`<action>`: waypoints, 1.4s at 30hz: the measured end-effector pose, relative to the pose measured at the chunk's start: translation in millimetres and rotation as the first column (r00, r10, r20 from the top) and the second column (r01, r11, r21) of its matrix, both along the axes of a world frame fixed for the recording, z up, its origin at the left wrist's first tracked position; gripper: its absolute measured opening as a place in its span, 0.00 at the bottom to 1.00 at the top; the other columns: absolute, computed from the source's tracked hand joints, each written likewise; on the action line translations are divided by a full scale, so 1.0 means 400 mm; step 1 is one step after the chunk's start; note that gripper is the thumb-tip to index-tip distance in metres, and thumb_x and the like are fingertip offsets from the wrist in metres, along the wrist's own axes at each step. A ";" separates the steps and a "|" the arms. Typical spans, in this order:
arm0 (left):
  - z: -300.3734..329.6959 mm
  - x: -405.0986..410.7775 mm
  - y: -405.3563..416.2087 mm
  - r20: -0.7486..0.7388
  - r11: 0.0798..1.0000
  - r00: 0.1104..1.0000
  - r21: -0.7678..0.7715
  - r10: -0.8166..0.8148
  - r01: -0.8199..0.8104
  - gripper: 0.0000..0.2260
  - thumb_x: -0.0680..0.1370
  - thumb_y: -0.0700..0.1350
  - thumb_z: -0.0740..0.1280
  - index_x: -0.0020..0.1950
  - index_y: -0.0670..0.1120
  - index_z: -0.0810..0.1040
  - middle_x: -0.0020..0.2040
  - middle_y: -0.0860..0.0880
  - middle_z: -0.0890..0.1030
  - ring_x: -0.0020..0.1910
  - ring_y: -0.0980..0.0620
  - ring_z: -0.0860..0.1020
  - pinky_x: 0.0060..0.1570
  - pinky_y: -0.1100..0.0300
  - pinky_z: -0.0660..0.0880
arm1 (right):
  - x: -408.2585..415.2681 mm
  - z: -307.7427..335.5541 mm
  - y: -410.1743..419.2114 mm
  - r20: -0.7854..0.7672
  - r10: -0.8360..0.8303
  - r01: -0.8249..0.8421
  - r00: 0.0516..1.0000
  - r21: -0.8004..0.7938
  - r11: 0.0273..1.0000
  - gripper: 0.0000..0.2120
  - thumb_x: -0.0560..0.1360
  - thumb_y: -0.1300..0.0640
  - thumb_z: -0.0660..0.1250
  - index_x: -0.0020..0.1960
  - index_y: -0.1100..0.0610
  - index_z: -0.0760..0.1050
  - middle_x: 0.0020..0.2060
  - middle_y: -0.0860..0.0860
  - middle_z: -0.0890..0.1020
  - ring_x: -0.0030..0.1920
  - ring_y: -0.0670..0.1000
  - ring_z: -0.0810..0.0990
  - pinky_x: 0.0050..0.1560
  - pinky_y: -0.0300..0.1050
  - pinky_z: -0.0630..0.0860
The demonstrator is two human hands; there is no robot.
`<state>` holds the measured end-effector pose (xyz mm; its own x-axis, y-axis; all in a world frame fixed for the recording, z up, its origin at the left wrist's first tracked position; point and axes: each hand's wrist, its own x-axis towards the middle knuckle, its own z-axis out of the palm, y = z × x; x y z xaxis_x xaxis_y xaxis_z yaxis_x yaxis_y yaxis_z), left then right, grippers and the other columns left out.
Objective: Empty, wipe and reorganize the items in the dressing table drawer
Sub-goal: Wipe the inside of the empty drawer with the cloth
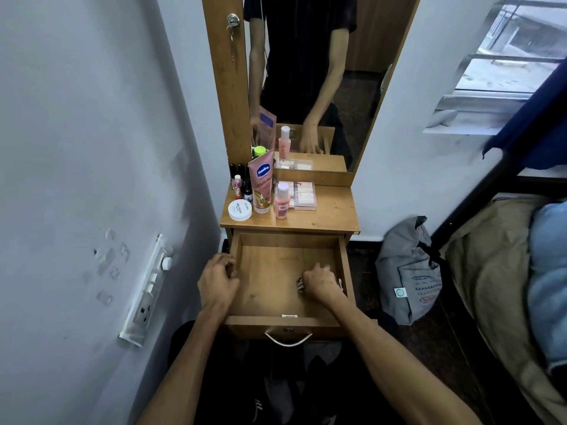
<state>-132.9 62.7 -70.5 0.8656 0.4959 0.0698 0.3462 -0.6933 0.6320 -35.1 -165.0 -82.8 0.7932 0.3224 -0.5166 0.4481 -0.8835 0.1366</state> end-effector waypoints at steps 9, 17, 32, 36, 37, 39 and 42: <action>-0.008 0.005 -0.002 0.009 1.000 1.000 -0.019 0.009 -0.009 0.13 0.72 0.37 0.72 0.55 0.47 0.83 0.58 0.53 0.79 0.57 0.51 0.78 0.56 0.52 0.76 | -0.070 0.027 -0.015 -0.073 -0.165 0.172 0.984 0.113 0.979 0.15 0.82 0.54 0.64 0.65 0.61 0.74 0.57 0.57 0.81 0.55 0.55 0.81 0.51 0.47 0.79; -0.004 0.001 -0.004 0.037 0.998 0.999 -0.058 0.015 -0.013 0.12 0.71 0.36 0.71 0.53 0.47 0.84 0.57 0.55 0.80 0.55 0.52 0.78 0.55 0.54 0.76 | -0.126 0.071 0.159 -0.270 -0.243 0.350 0.932 0.487 0.800 0.12 0.81 0.54 0.67 0.63 0.55 0.73 0.51 0.51 0.79 0.40 0.46 0.76 0.40 0.38 0.75; -0.005 -0.006 0.005 0.006 0.999 0.999 -0.026 -0.040 0.041 0.12 0.74 0.37 0.70 0.56 0.47 0.83 0.62 0.54 0.79 0.61 0.52 0.76 0.61 0.52 0.75 | -0.147 0.122 0.212 -0.526 -0.073 0.315 0.847 0.387 0.867 0.10 0.77 0.51 0.63 0.47 0.55 0.79 0.46 0.54 0.83 0.44 0.53 0.79 0.48 0.48 0.75; -0.004 -0.004 0.014 -0.004 0.998 0.998 -0.027 -0.057 0.057 0.12 0.75 0.38 0.70 0.58 0.47 0.82 0.64 0.52 0.78 0.63 0.51 0.75 0.63 0.49 0.75 | -0.105 0.188 0.147 -0.631 -0.107 0.460 0.768 0.429 0.777 0.03 0.69 0.62 0.65 0.40 0.57 0.77 0.52 0.56 0.82 0.50 0.53 0.77 0.49 0.48 0.72; -0.003 -0.003 0.014 -0.003 0.998 0.999 -0.032 -0.054 0.054 0.12 0.75 0.38 0.70 0.58 0.47 0.82 0.64 0.52 0.78 0.63 0.51 0.76 0.63 0.49 0.75 | -0.101 0.207 0.125 -0.663 -0.089 0.491 0.743 0.451 0.745 0.05 0.69 0.65 0.65 0.38 0.57 0.76 0.47 0.54 0.81 0.49 0.52 0.76 0.48 0.46 0.72; 0.000 -0.004 0.012 0.028 0.997 0.999 -0.056 -0.043 0.044 0.11 0.75 0.38 0.70 0.56 0.47 0.83 0.62 0.52 0.79 0.61 0.51 0.77 0.61 0.49 0.76 | -0.097 0.246 0.071 -0.714 -0.039 0.515 0.699 0.464 0.721 0.05 0.68 0.65 0.64 0.37 0.59 0.77 0.42 0.53 0.80 0.45 0.52 0.77 0.47 0.43 0.73; 0.007 -0.010 0.008 0.096 0.994 0.995 -0.110 -0.008 0.018 0.09 0.73 0.37 0.69 0.51 0.47 0.84 0.59 0.53 0.81 0.57 0.51 0.79 0.56 0.52 0.77 | -0.117 0.298 -0.002 -0.823 0.008 0.564 0.568 0.397 0.724 0.03 0.73 0.62 0.64 0.44 0.60 0.77 0.41 0.52 0.80 0.39 0.48 0.79 0.40 0.37 0.77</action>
